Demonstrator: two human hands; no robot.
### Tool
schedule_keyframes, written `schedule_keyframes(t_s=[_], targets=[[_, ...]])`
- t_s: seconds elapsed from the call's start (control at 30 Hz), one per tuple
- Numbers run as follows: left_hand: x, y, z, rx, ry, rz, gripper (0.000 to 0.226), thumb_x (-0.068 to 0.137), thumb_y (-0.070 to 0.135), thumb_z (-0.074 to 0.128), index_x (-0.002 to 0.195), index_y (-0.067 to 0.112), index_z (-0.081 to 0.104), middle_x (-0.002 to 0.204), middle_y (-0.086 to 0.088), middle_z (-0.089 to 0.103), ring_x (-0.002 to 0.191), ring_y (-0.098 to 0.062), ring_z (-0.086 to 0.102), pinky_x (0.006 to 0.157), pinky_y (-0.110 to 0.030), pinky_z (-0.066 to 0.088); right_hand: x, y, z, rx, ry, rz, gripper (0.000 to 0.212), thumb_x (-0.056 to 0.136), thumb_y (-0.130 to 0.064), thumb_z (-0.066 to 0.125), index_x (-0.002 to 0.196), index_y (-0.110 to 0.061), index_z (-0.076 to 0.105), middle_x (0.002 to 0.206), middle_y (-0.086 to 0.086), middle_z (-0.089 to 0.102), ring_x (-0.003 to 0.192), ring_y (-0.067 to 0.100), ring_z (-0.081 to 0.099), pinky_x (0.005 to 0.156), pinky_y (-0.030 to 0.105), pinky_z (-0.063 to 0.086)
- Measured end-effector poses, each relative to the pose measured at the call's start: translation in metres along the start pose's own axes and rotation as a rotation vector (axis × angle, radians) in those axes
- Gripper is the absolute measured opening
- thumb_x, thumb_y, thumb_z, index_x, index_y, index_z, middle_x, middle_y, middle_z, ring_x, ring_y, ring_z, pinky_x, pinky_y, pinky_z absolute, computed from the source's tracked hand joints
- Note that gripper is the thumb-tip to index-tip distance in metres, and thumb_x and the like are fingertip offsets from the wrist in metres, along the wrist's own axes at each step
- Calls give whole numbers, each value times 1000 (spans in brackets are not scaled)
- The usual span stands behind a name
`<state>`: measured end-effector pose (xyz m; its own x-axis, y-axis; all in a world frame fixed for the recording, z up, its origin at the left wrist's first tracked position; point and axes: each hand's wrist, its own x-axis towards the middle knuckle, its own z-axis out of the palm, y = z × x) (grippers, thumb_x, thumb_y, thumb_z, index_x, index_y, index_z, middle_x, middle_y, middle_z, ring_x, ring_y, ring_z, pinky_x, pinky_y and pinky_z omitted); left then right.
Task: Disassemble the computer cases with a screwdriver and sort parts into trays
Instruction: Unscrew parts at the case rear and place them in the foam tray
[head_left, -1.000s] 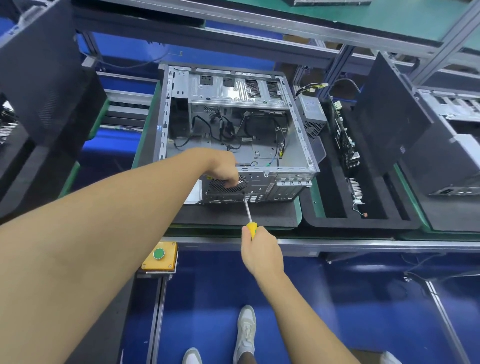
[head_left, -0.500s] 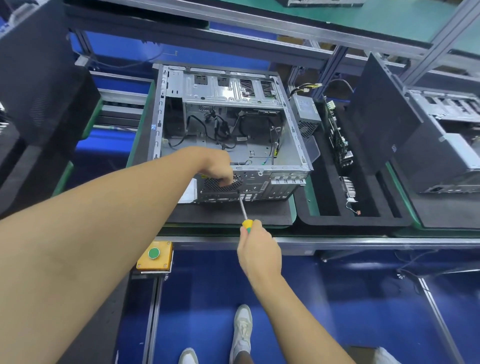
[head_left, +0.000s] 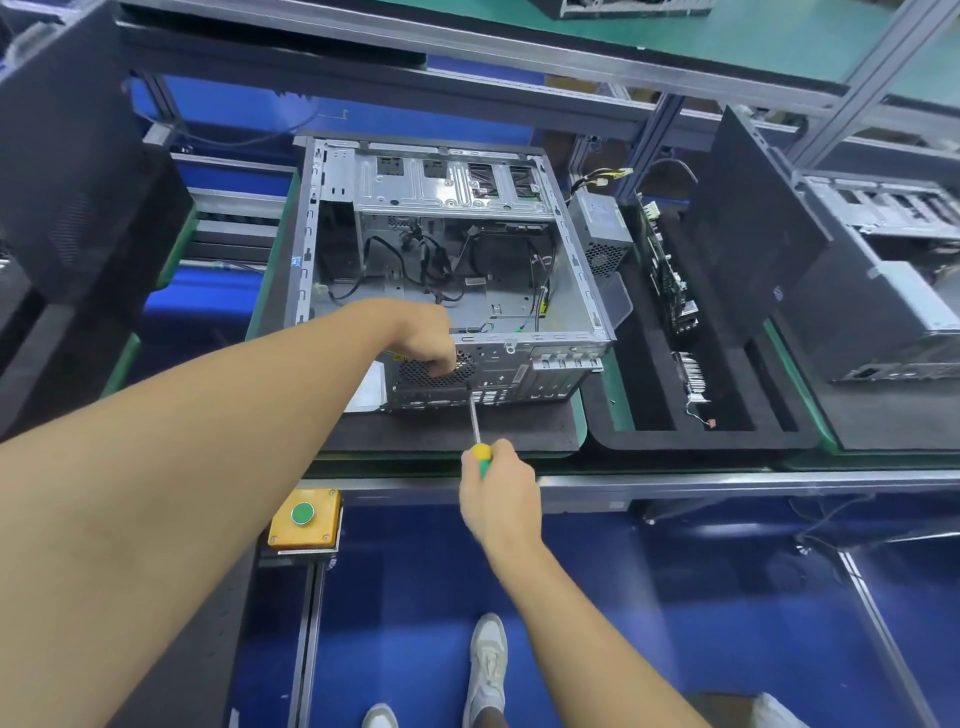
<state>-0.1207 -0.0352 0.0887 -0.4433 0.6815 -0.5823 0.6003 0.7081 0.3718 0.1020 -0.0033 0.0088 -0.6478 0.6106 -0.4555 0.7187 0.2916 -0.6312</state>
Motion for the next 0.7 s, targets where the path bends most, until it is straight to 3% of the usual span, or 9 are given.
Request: schedule_keyframes(t_s=[0.03,0.1,0.17,0.23,0.3,0.37,0.47,0.53,0.7], targets=[[0,0,0,-4,-2,0,21,71,19,67,75,9,49,64,-3,42,59,-22,38,56,-29,28,-1,3,5,-273,112,-65,25,103,-39,45,94,-16,40,86,4,61,76,30,61,62,37,41],[0,0,0,-6,-3,1,21,71,18,67,73,9,48,65,-2,42,58,-21,38,55,-29,28,-2,6,6,-341,182,-132,26,104,-40,44,98,-15,40,92,5,63,80,30,60,63,33,38],[-1,0,0,-3,-4,2,21,72,18,67,73,10,48,65,-2,42,57,-21,38,55,-28,28,4,7,-1,35,55,-45,29,101,-39,49,98,-10,48,83,8,61,68,24,55,58,31,41],[-1,0,0,-5,-5,2,22,72,19,67,72,10,47,65,-2,42,57,-21,38,55,-29,27,8,5,-10,590,-213,175,29,99,-35,49,95,-7,56,73,9,57,55,21,52,51,29,44],[0,0,0,0,-4,5,21,72,19,67,74,9,48,66,-3,42,58,-21,38,55,-29,28,10,7,-17,933,-472,292,34,98,-30,45,96,-2,64,72,10,57,55,20,51,52,30,46],[0,-1,0,7,2,6,20,72,20,67,75,8,50,67,-3,44,59,-21,40,55,-29,29,14,13,-19,1066,-592,272,35,98,-28,45,98,1,64,75,11,59,58,20,51,54,32,46],[1,-1,1,5,0,3,21,71,19,67,71,10,48,64,-2,42,57,-20,38,54,-28,28,13,19,-14,1126,-568,238,26,103,-30,46,97,-6,56,76,9,58,57,21,50,54,32,48],[2,-2,1,5,5,0,23,70,19,67,68,11,46,62,-1,42,55,-19,38,54,-28,27,10,21,-7,904,-410,157,24,105,-34,45,95,-12,49,74,7,57,52,23,53,52,33,48],[3,-2,1,4,-6,-5,22,68,19,67,68,11,47,64,-2,44,57,-20,39,55,-30,29,0,15,8,-211,120,-93,24,103,-46,38,98,-23,31,76,0,53,71,32,55,59,35,39]])
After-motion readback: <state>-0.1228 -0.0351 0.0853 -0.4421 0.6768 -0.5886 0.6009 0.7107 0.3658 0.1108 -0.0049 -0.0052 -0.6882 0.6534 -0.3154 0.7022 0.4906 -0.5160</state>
